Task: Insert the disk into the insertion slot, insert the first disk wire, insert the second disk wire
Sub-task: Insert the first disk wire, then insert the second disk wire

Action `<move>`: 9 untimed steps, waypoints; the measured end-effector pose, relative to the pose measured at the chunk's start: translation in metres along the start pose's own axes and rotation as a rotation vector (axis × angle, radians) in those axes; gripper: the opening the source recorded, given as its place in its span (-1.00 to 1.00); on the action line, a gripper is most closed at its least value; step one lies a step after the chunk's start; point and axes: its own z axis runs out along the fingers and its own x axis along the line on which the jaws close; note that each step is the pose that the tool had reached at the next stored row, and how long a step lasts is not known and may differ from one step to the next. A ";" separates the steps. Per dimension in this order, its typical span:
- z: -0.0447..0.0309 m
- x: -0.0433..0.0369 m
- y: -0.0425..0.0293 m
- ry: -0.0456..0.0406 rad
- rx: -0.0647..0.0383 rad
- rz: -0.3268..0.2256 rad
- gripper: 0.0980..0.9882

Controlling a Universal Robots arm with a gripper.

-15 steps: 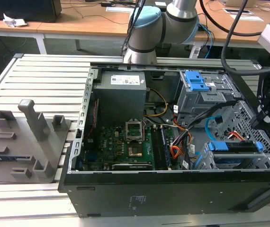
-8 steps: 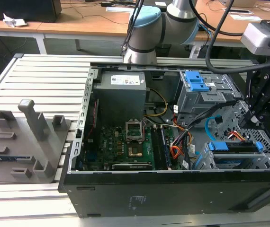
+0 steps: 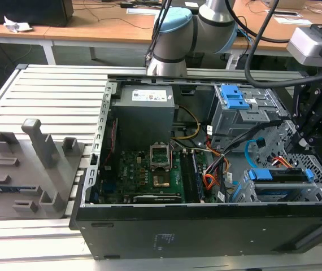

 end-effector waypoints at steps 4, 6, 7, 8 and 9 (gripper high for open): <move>0.0000 0.0000 0.0005 0.0000 0.000 0.000 -0.98; 0.0001 0.0000 0.0007 -0.0001 0.000 0.000 -0.69; 0.0000 0.0000 0.0008 0.0000 0.000 0.000 -0.54; 0.0000 0.0000 0.0008 0.0002 0.000 -0.005 -0.54; 0.0001 0.0000 0.0008 0.0008 0.000 -0.023 -0.54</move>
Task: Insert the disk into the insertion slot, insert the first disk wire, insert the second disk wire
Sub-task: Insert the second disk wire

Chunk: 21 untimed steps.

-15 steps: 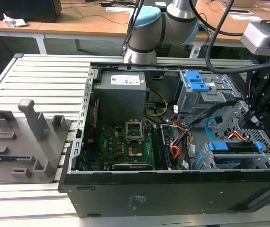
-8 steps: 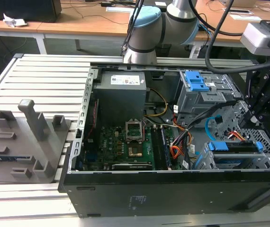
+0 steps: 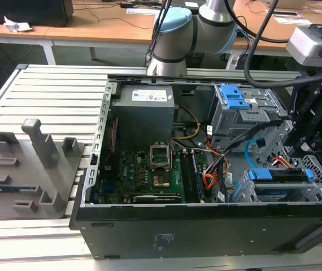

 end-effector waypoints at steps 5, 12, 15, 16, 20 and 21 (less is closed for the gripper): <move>0.0000 0.0000 0.0000 0.0073 0.001 -0.169 -0.54; 0.0033 -0.0277 0.0111 0.0085 0.002 -0.198 -0.54; 0.0107 -0.0473 0.0229 0.0145 0.001 -0.197 -0.54; 0.0130 -0.0499 0.0236 0.0173 0.001 -0.197 -0.54; 0.0191 -0.0525 0.0253 0.0282 0.000 -0.197 -0.54; 0.0209 -0.0525 0.0255 0.0292 0.000 -0.198 -0.54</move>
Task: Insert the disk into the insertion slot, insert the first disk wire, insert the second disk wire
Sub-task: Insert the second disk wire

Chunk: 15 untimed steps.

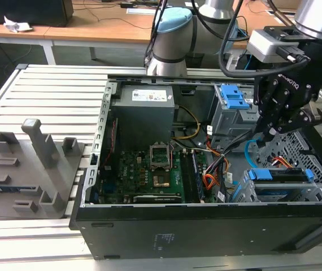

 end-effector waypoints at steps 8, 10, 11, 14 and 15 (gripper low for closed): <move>0.0106 -0.0004 0.0006 0.0077 -0.001 -0.001 -0.54; 0.0106 -0.0005 0.0006 0.0085 -0.002 -0.001 -0.54; 0.0106 -0.0005 0.0006 0.0090 -0.002 -0.001 -0.58; 0.0106 -0.0005 0.0006 0.0103 -0.002 -0.001 -0.85; 0.0106 -0.0005 0.0006 0.0108 -0.002 -0.001 -0.85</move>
